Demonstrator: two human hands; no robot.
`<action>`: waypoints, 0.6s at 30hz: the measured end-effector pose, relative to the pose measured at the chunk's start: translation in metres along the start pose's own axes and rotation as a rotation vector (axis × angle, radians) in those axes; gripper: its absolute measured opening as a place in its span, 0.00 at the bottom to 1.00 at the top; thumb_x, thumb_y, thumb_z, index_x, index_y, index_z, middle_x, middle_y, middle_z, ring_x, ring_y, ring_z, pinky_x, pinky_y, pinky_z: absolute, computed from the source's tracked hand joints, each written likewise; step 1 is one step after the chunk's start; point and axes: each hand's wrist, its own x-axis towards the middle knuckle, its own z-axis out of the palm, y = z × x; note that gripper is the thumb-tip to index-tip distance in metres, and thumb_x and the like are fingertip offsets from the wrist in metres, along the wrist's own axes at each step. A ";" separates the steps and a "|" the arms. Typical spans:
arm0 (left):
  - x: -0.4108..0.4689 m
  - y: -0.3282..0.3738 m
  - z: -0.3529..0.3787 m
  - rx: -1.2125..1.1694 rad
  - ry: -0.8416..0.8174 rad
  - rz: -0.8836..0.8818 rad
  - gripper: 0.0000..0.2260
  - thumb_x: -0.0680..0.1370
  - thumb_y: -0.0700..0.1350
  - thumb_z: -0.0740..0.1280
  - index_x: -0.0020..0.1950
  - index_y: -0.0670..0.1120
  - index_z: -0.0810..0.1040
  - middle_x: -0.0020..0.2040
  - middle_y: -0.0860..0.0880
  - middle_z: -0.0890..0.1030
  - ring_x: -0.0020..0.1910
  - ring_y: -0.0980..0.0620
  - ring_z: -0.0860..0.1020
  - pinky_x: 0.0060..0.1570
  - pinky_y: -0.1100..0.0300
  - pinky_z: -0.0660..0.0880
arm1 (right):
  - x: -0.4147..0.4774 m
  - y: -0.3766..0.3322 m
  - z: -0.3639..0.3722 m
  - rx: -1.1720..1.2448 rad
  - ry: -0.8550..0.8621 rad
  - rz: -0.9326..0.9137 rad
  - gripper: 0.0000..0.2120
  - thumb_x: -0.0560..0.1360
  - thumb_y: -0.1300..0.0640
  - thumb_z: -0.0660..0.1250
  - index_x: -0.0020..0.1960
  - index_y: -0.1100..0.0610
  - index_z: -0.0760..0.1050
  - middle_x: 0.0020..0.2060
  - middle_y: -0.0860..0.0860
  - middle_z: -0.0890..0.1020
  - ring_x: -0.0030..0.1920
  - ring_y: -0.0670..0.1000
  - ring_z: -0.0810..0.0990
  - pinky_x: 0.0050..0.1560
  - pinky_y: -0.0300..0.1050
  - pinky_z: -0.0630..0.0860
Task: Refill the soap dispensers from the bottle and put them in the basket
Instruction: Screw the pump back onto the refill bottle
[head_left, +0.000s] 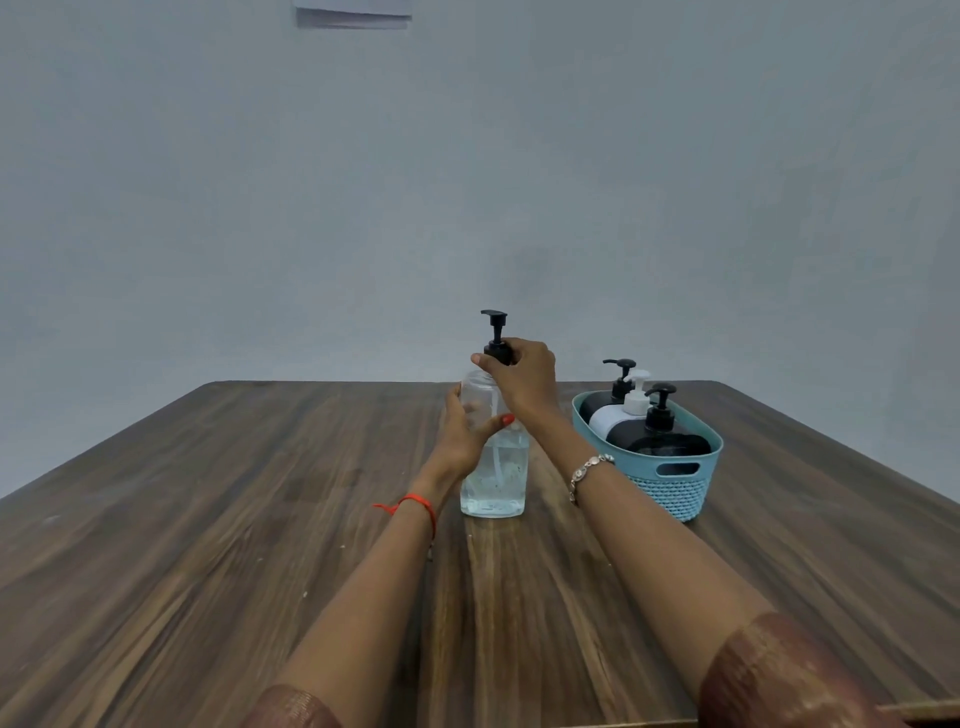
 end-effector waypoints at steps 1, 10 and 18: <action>0.000 0.000 0.000 -0.002 -0.002 0.002 0.36 0.73 0.46 0.71 0.74 0.44 0.54 0.69 0.42 0.67 0.67 0.45 0.68 0.67 0.44 0.68 | 0.000 0.000 -0.001 -0.004 -0.014 -0.003 0.09 0.70 0.58 0.72 0.47 0.63 0.81 0.44 0.59 0.83 0.49 0.56 0.79 0.51 0.48 0.75; -0.006 0.002 -0.001 -0.002 -0.031 0.018 0.33 0.75 0.45 0.69 0.74 0.46 0.53 0.69 0.42 0.66 0.67 0.44 0.69 0.66 0.46 0.68 | -0.014 0.015 -0.012 0.050 -0.196 0.113 0.15 0.76 0.51 0.64 0.57 0.60 0.76 0.51 0.54 0.81 0.56 0.53 0.78 0.39 0.29 0.70; -0.020 -0.021 -0.007 0.065 -0.098 0.080 0.29 0.80 0.40 0.59 0.76 0.47 0.48 0.74 0.43 0.61 0.72 0.46 0.64 0.71 0.46 0.63 | -0.050 0.049 -0.018 -0.148 -0.290 0.117 0.34 0.76 0.60 0.64 0.75 0.56 0.48 0.72 0.53 0.63 0.71 0.53 0.64 0.58 0.34 0.59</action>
